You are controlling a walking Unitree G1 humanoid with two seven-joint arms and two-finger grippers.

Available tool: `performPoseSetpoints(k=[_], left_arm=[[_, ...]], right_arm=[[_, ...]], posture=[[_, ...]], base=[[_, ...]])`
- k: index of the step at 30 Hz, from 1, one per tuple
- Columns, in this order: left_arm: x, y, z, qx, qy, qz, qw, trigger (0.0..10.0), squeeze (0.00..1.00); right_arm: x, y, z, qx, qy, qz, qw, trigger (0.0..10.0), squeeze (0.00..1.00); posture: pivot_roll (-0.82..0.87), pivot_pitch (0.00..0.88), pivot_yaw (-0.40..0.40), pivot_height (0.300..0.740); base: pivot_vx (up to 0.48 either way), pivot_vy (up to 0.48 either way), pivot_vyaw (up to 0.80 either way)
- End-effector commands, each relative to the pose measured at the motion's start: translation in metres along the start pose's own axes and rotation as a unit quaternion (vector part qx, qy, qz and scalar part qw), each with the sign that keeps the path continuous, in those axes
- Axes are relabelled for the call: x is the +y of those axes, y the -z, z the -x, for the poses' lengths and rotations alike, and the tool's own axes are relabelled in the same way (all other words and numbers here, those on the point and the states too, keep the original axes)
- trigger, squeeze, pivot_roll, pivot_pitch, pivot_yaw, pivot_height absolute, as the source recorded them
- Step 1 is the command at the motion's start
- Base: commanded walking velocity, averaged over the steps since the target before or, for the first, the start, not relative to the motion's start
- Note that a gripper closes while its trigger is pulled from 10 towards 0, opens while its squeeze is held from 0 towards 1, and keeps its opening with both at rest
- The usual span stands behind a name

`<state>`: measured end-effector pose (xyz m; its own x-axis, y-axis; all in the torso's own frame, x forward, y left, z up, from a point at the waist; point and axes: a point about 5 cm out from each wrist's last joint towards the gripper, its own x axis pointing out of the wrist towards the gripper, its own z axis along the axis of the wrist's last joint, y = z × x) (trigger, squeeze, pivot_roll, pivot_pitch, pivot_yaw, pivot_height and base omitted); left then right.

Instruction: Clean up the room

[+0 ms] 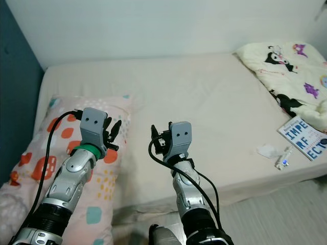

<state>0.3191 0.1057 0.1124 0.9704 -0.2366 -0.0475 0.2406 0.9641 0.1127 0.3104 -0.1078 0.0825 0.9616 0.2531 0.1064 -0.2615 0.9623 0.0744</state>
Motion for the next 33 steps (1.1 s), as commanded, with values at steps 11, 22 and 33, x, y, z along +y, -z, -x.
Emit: performPoseSetpoints(k=[11, 22, 33], left_arm=[[-0.0057, 0.0028, -0.0003, 0.001, 0.001, -0.005, 1.000, 10.0, 0.00], [-0.0055, 0.0020, -0.0007, -0.002, -0.001, 0.009, 1.000, 10.0, 0.00], [-0.0028, 0.0056, -0.0020, 0.014, -0.011, 0.009, 1.000, 10.0, 0.00]], right_arm=[[-0.0027, 0.0035, 0.0029, 0.006, 0.002, 0.004, 1.000, 10.0, 0.00], [-0.0023, 0.0035, 0.0028, 0.006, 0.001, 0.005, 1.000, 10.0, 0.00], [-0.0013, 0.0040, 0.0034, 0.006, 0.003, 0.003, 1.000, 10.0, 0.00]], posture=[[-0.03, 0.000, 0.034, 0.740], [-0.03, 0.000, 0.034, 0.740], [-0.03, 0.000, 0.039, 0.740]], base=[[0.000, -0.462, 0.00], [0.000, -0.327, 0.00], [0.000, 0.000, 0.00]])
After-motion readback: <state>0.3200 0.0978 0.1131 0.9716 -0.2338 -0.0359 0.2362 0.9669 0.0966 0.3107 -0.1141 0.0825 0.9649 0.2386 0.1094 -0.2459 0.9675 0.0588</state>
